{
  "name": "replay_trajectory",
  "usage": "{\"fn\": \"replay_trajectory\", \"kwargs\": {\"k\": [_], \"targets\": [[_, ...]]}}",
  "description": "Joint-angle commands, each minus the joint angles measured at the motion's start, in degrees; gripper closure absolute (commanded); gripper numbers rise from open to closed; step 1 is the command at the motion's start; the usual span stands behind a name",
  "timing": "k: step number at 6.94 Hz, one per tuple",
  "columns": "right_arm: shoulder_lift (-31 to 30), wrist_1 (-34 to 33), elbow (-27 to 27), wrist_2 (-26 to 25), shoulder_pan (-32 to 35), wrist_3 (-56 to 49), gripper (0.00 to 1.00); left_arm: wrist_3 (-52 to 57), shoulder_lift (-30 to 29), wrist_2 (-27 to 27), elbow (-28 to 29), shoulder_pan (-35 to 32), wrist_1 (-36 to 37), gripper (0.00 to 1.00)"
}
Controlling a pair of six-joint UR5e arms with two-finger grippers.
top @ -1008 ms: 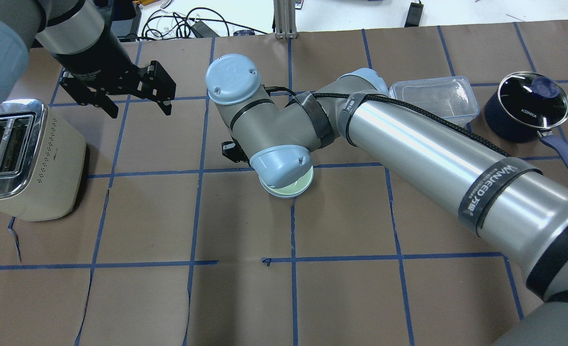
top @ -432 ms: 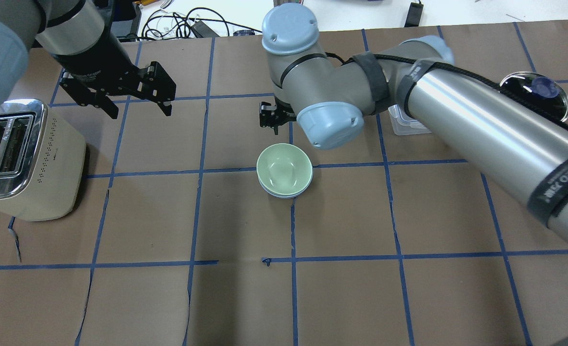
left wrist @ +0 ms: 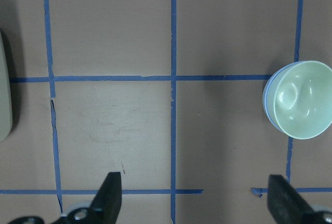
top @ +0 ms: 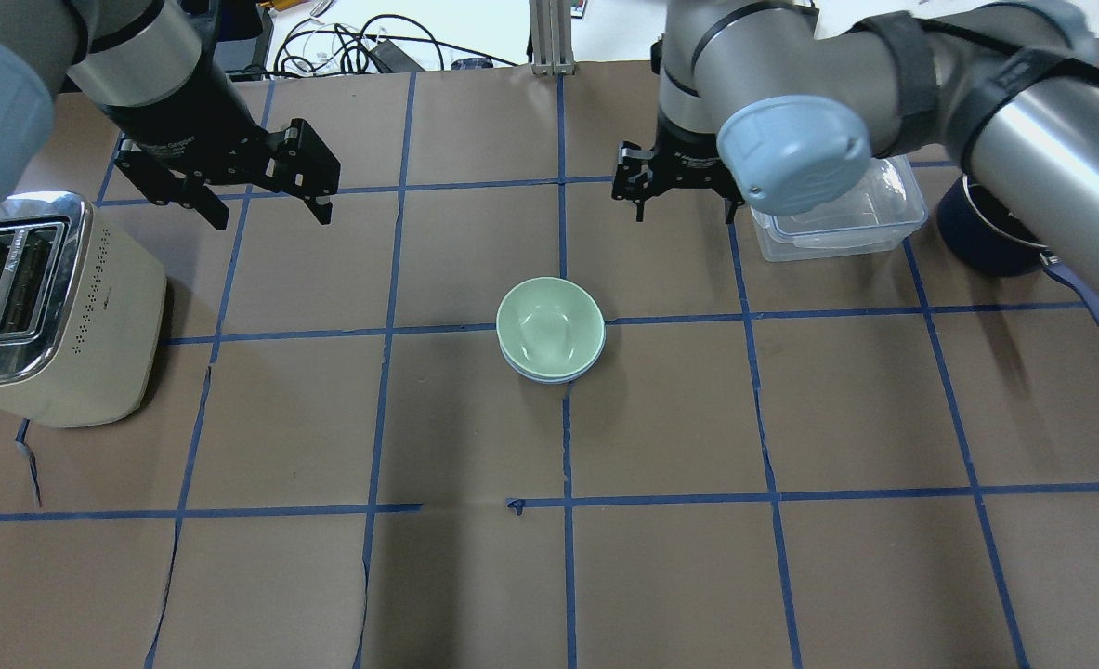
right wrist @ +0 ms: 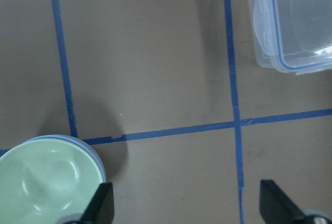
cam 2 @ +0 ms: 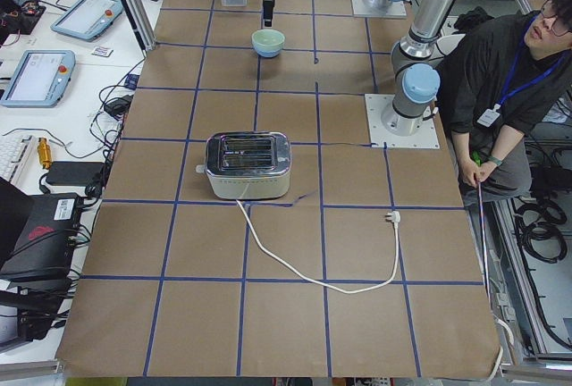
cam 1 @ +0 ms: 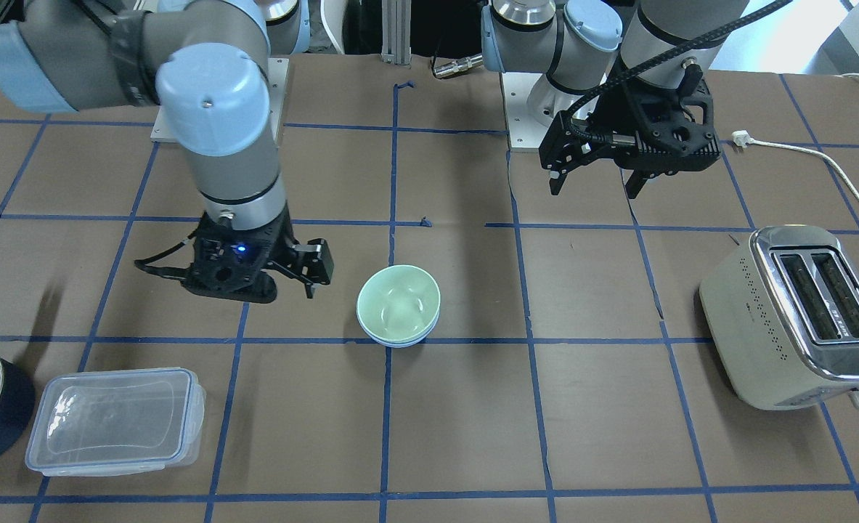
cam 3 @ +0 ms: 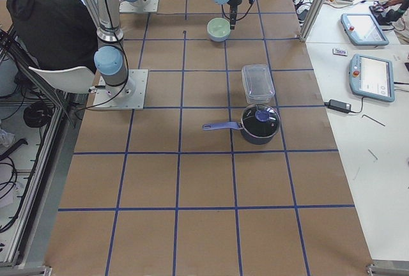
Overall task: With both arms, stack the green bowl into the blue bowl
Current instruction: 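Open the right gripper and raise it away from the stacked bowls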
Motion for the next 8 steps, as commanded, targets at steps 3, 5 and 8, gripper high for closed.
{"fn": "replay_trajectory", "kwargs": {"k": [3,5,8], "targets": [[-8.93,11.3,0.32,0.83,-9.87,-16.68,0.0,0.0,0.1,0.0,-0.15,0.06,0.0,0.0],[-11.84,15.51,0.49,0.74,-11.12,-18.78,0.0,0.0,0.1,0.0,-0.15,-0.03,0.0,0.0],[-12.2,16.67,0.49,0.83,-11.03,-17.91,0.0,0.0,0.1,0.0,-0.15,-0.03,0.0,0.0]]}}
